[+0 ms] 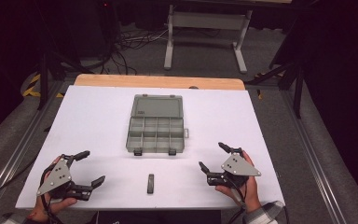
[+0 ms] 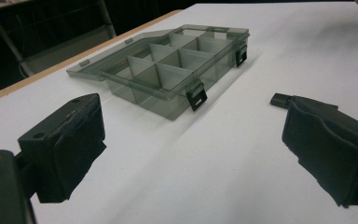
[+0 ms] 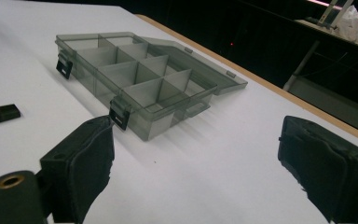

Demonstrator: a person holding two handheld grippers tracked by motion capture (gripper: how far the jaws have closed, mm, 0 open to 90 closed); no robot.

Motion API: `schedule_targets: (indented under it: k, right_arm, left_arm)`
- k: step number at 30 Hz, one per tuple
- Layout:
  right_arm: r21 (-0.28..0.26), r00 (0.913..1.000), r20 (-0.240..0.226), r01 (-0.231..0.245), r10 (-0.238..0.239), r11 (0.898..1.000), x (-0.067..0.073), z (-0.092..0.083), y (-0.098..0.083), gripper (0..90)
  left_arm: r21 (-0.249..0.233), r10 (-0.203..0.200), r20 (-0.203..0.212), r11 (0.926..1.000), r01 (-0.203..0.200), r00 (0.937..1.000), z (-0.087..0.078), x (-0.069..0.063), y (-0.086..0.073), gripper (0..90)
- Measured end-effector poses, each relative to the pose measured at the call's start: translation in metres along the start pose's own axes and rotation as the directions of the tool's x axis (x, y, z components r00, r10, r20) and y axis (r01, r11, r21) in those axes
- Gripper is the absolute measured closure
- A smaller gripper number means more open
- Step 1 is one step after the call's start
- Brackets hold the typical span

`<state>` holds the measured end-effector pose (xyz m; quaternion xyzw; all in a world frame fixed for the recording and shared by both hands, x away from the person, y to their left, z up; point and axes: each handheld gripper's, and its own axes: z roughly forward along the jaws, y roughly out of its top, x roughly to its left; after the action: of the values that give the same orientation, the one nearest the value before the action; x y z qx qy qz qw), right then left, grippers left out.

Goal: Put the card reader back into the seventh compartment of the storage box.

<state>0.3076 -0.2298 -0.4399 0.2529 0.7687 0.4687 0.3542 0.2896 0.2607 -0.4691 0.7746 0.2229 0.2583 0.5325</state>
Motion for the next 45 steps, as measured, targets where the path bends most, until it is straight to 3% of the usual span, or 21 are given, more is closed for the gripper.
schedule_targets:
  k: [5,10,17,25,31,43,45]
  right_arm:
    - [0.016,0.9996,-0.018,-0.021,0.021,1.000,-0.001,0.002,-0.003,12.0]
    - [0.033,0.9991,-0.042,0.000,0.001,0.999,0.003,0.004,0.001,11.9]
    - [0.066,0.9920,-0.125,0.027,-0.019,0.997,0.008,0.010,0.006,10.2]
    - [0.113,0.9643,-0.261,0.075,-0.043,0.991,0.018,0.026,0.015,8.9]
    - [0.129,0.9463,-0.319,0.097,-0.052,0.987,0.026,0.043,0.020,9.1]
    - [0.140,0.8973,-0.434,0.157,-0.082,0.978,0.051,0.068,0.033,9.5]
    - [0.145,0.8840,-0.460,0.171,-0.086,0.975,0.056,0.073,0.035,9.5]
  left_arm:
    - [0.010,0.001,0.013,1.0000,-0.001,0.9999,0.002,0.004,0.000,6.7]
    - [0.019,0.007,0.023,0.9998,-0.008,0.9997,0.000,0.006,-0.002,6.9]
    - [0.041,-0.003,0.033,0.9992,0.002,0.9994,0.003,0.010,-0.007,6.9]
    - [0.056,-0.007,0.057,0.9984,0.003,0.9984,0.002,0.008,-0.010,6.7]
    - [0.070,-0.004,0.063,0.9975,-0.001,0.9980,0.001,0.006,-0.012,6.0]
    - [0.071,-0.011,0.065,0.9975,0.007,0.9978,0.000,0.006,-0.013,6.1]
    - [0.072,-0.011,0.066,0.9974,0.006,0.9978,0.000,0.006,-0.013,6.1]
